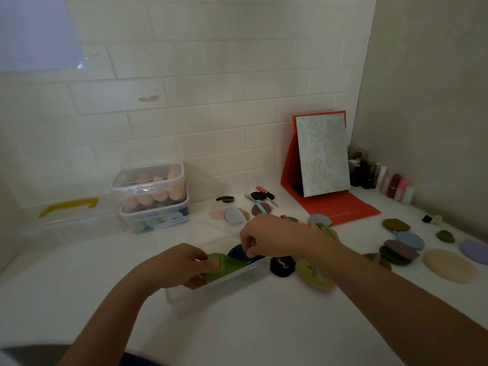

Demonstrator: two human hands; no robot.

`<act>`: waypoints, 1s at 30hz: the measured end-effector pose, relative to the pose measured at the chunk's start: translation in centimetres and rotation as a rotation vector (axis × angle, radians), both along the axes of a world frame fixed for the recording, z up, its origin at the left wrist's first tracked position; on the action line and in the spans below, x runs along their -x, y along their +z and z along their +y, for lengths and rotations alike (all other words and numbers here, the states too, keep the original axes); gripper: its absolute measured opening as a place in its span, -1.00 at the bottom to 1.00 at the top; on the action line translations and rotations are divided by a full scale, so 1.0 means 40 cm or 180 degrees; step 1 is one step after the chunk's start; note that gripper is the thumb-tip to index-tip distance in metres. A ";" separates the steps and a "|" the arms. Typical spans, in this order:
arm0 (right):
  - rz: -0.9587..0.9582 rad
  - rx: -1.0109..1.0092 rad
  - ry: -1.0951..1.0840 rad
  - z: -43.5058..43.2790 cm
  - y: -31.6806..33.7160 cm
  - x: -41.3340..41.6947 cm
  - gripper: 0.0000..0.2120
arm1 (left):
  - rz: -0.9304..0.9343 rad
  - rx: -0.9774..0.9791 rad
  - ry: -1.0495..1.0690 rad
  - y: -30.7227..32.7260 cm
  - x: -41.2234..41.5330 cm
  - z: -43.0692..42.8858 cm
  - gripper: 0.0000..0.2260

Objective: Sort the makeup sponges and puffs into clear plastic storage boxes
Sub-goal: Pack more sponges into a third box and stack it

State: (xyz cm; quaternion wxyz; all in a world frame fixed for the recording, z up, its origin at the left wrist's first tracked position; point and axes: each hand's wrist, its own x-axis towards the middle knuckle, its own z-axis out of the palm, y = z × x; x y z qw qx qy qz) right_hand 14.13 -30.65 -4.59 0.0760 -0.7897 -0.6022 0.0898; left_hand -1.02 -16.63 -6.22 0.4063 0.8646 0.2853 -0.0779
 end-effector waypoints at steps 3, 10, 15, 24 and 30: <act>-0.0052 -0.0052 -0.0076 0.000 0.005 -0.004 -0.85 | 0.0319 -0.0246 -0.0417 0.007 -0.002 0.007 -0.60; 0.0128 0.0256 0.0080 -0.021 0.018 -0.003 -0.76 | 0.0376 -0.0528 -0.0926 0.022 -0.009 -0.002 -0.62; -0.0096 0.0418 0.0028 -0.004 0.009 0.001 -0.82 | 0.0471 -0.0563 -0.1026 0.027 -0.010 0.006 -0.60; 0.0118 0.0126 -0.0237 -0.025 0.039 -0.021 -0.83 | 0.0441 -0.0442 -0.1040 0.028 -0.006 0.011 -0.59; 0.0334 -0.0312 -0.0326 -0.018 0.022 -0.015 -0.90 | 0.0281 -0.0254 -0.0856 0.023 -0.021 -0.004 -0.65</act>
